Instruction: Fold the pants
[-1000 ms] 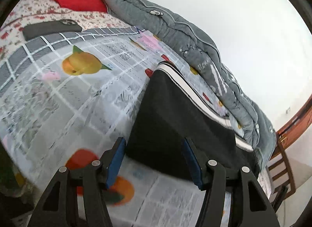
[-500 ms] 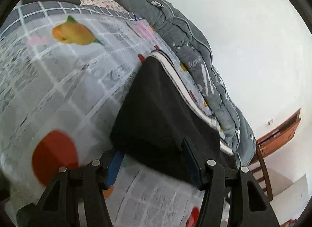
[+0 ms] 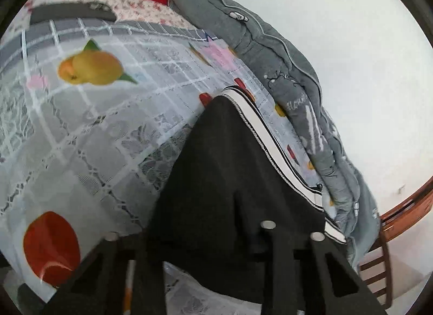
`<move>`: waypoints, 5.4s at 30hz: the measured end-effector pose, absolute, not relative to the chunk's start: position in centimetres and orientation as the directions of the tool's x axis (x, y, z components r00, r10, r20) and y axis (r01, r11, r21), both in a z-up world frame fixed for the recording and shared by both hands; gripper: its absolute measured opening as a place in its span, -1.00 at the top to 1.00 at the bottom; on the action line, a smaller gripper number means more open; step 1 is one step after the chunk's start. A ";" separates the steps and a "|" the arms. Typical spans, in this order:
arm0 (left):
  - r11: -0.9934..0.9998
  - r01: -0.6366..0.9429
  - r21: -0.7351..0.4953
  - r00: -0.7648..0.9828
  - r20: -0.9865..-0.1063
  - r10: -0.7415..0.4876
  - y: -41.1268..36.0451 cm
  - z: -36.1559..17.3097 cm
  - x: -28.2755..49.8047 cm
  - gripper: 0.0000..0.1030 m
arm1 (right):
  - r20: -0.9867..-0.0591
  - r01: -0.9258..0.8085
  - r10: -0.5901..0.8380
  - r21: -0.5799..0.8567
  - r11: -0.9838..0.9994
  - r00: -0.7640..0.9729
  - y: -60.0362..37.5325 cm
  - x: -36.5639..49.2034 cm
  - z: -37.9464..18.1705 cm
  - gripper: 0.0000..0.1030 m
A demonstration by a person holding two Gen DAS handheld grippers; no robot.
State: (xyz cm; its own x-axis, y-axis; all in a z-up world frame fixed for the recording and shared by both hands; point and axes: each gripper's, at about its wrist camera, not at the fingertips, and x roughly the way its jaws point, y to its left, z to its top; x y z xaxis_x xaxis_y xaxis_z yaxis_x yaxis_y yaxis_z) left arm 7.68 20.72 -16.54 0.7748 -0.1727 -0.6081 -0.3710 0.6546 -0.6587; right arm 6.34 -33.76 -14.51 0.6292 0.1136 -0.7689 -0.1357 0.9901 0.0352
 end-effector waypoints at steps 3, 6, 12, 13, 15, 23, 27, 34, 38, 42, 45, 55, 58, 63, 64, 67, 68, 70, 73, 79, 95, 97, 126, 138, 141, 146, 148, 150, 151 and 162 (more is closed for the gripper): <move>0.718 -0.355 -0.599 0.791 -0.602 -0.111 18.9 -13.8 8.1 0.67 | -0.764 -0.120 0.117 0.052 0.991 0.635 -35.3 6.2 -14.4 -0.01; 0.768 -0.321 -0.554 0.810 -0.581 -0.081 16.7 -11.0 9.0 0.68 | -0.750 -0.117 0.131 0.072 0.991 0.648 -36.7 5.9 -13.9 -0.01; 0.870 -0.201 -0.449 0.845 -0.529 -0.078 9.3 -4.7 11.4 0.69 | -0.692 -0.123 0.126 0.053 0.991 0.711 -39.8 5.3 -11.8 -0.02; 0.881 -0.180 -0.437 0.850 -0.520 -0.084 7.9 -4.0 11.8 0.69 | -0.684 -0.121 0.125 0.054 0.991 0.718 -40.5 5.3 -11.5 -0.02; 0.912 -0.124 -0.391 0.856 -0.508 -0.101 4.5 -2.3 12.5 0.69 | -0.671 -0.119 0.129 0.062 0.991 0.730 -41.7 5.4 -11.3 -0.02; 0.955 0.034 -0.294 0.842 -0.506 -0.186 -7.6 -0.6 15.1 0.69 | -0.653 -0.096 0.146 0.111 0.989 0.743 -46.4 5.7 -11.6 -0.02; 0.953 0.127 -0.274 0.799 -0.542 -0.262 -14.5 -2.6 16.1 0.69 | -0.659 -0.075 0.142 0.128 0.989 0.739 -48.6 4.9 -12.3 -0.02; 0.918 0.252 -0.306 0.629 -0.669 -0.396 -24.1 -9.7 17.0 0.69 | -0.692 -0.027 0.127 0.153 0.988 0.711 -51.5 3.8 -13.5 -0.01; 0.936 0.291 -0.199 0.621 -0.705 -0.342 -26.9 -11.1 16.0 0.42 | -0.686 -0.031 0.123 0.145 0.989 0.718 -51.8 3.1 -13.0 -0.02; 0.889 0.356 -0.287 0.592 -0.667 -0.452 -25.5 -9.2 15.3 -0.13 | -0.669 -0.057 0.152 0.161 0.985 0.727 -51.3 3.4 -12.1 -0.02; 0.892 0.366 -0.265 0.656 -0.606 -0.449 -22.9 -7.1 13.7 -0.32 | -0.644 -0.099 0.210 0.205 0.974 0.735 -50.2 4.5 -11.1 -0.02; 0.962 0.195 -0.189 0.742 -0.613 -0.271 -9.7 -6.3 11.6 -0.36 | -0.562 -0.168 0.420 0.444 0.880 0.713 -46.2 11.1 -10.0 -0.11; 0.968 0.171 -0.186 0.747 -0.616 -0.250 -6.0 -7.2 10.0 -0.39 | -0.588 -0.135 0.452 0.503 0.854 0.671 -44.4 13.4 -11.9 -0.10; 0.932 0.219 -0.290 0.700 -0.619 -0.357 -3.0 -9.7 7.8 -0.44 | -0.647 -0.082 0.392 0.455 0.887 0.654 -41.3 14.1 -13.2 0.68; 0.920 0.256 -0.296 0.676 -0.625 -0.389 -3.2 -10.3 7.6 -0.52 | -0.644 -0.102 0.367 0.410 0.906 0.671 -40.6 13.7 -12.2 0.72; 0.918 0.295 -0.263 0.629 -0.670 -0.394 -4.4 -12.2 7.4 -0.55 | -0.642 -0.141 0.332 0.331 0.933 0.691 -39.1 13.2 -9.8 0.75; 0.926 0.286 -0.247 0.628 -0.681 -0.376 -4.8 -12.7 7.5 -0.55 | -0.636 -0.156 0.328 0.312 0.937 0.698 -38.9 13.1 -9.2 0.76; 0.948 0.229 -0.219 0.628 -0.711 -0.316 -5.3 -13.8 8.2 -0.55 | -0.624 -0.178 0.313 0.270 0.946 0.716 -38.6 13.0 -8.0 0.77; 0.967 0.184 -0.177 0.640 -0.725 -0.255 -6.0 -14.8 8.7 -0.55 | -0.613 -0.191 0.322 0.271 0.944 0.722 -39.2 13.7 -7.2 0.78; 0.974 0.223 -0.050 0.661 -0.726 -0.188 -8.0 -14.6 8.6 -0.60 | -0.562 -0.227 0.311 0.216 0.950 0.767 -41.6 14.6 -5.5 0.82; 0.961 0.257 -0.103 0.671 -0.697 -0.254 -10.0 -13.8 8.3 -0.65 | -0.622 -0.055 0.071 0.045 0.997 0.780 -48.5 14.4 -11.8 0.53; 0.950 0.283 -0.134 0.679 -0.671 -0.297 -9.5 -13.2 7.4 -0.65 | -0.594 -0.059 0.096 0.081 0.995 0.798 -49.1 14.5 -10.3 0.32; 0.854 0.080 -0.514 0.555 -0.689 -0.467 -7.2 -13.5 23.4 0.73 | -0.779 -0.033 0.159 0.175 0.984 0.607 -46.1 22.2 -12.1 0.27; 0.973 0.003 -0.231 0.589 -0.786 -0.189 6.2 -10.7 21.1 0.49 | -0.708 -0.309 0.412 0.280 0.909 0.574 -33.5 19.0 -10.4 0.45; 0.990 -0.011 -0.142 0.631 -0.769 -0.104 6.9 -10.1 20.1 -0.08 | -0.686 -0.284 0.387 0.265 0.922 0.616 -32.5 21.5 -9.8 0.21; 0.980 0.002 -0.199 0.654 -0.741 -0.152 8.0 -9.2 19.6 -0.24 | -0.768 -0.214 0.363 0.293 0.932 0.528 -30.7 27.7 -11.6 0.67; 0.986 -0.001 -0.164 0.666 -0.736 -0.122 8.1 -8.6 19.3 -0.24 | -0.712 -0.268 0.405 0.305 0.914 0.573 -31.0 26.8 -9.6 0.83; 0.989 0.014 -0.148 0.684 -0.720 -0.118 7.8 -8.2 18.8 -0.24 | -0.643 -0.292 0.426 0.310 0.905 0.637 -32.3 25.0 -7.8 0.83; 0.989 0.018 -0.144 0.687 -0.718 -0.117 7.5 -8.2 18.9 -0.26 | -0.649 -0.269 0.389 0.282 0.921 0.654 -32.9 24.8 -8.1 0.82; 0.990 0.111 -0.084 0.722 -0.678 -0.138 1.0 -7.5 23.1 -0.26 | -0.642 -0.170 0.272 0.217 0.961 0.717 -33.8 25.7 -6.5 0.12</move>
State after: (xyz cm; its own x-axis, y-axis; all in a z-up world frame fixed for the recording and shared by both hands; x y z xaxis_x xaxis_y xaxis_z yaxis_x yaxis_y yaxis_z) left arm 23.12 0.95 -7.52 0.7216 -0.1383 -0.6784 0.1107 0.9903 -0.0841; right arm 25.71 -33.82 -6.50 0.7170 0.2718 -0.6419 -0.1699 0.9612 0.2172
